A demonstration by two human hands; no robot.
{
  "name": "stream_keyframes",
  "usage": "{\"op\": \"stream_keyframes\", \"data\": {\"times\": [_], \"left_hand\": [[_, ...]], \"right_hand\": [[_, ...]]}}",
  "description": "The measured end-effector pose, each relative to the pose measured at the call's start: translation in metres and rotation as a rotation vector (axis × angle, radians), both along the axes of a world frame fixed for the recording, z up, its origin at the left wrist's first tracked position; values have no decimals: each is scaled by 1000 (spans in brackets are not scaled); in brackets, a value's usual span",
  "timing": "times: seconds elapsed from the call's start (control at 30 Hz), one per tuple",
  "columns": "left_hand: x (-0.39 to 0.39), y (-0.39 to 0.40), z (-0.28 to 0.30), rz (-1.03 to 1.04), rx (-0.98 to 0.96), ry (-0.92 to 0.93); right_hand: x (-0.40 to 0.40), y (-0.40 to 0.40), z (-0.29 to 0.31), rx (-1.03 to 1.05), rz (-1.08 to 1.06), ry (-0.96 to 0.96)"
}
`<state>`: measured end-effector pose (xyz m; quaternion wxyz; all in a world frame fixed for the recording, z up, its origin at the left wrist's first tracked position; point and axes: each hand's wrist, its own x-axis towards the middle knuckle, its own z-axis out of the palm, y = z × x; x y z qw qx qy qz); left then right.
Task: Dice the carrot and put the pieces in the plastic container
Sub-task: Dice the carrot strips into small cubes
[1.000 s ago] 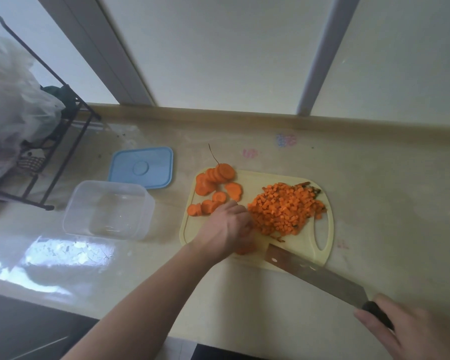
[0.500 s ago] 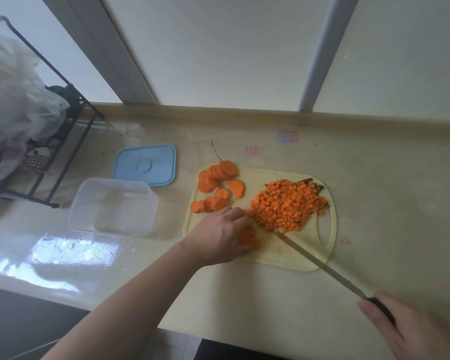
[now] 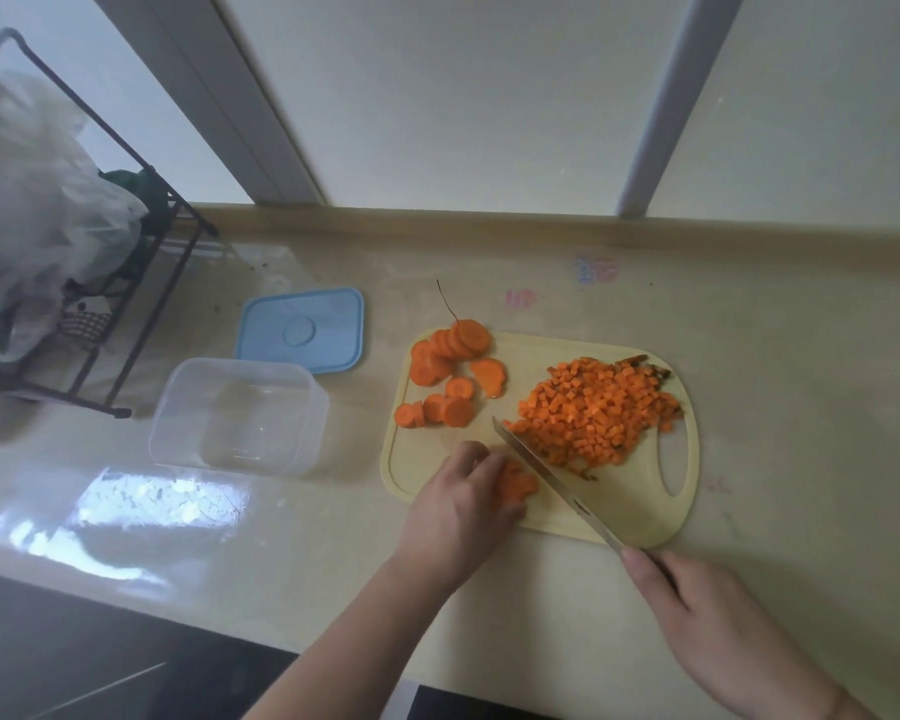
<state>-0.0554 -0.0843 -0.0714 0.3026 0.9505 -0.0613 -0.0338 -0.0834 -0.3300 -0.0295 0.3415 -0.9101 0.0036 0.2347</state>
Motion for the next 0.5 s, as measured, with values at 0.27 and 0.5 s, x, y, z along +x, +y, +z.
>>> {"op": "stream_keyframes", "data": {"times": [0.27, 0.5], "left_hand": [[-1, -5, -3, 108, -52, 63], [-4, -5, -11, 41, 41, -115]], "right_hand": [[-3, 8, -1, -11, 21, 4], [-3, 14, -4, 51, 37, 18]]}}
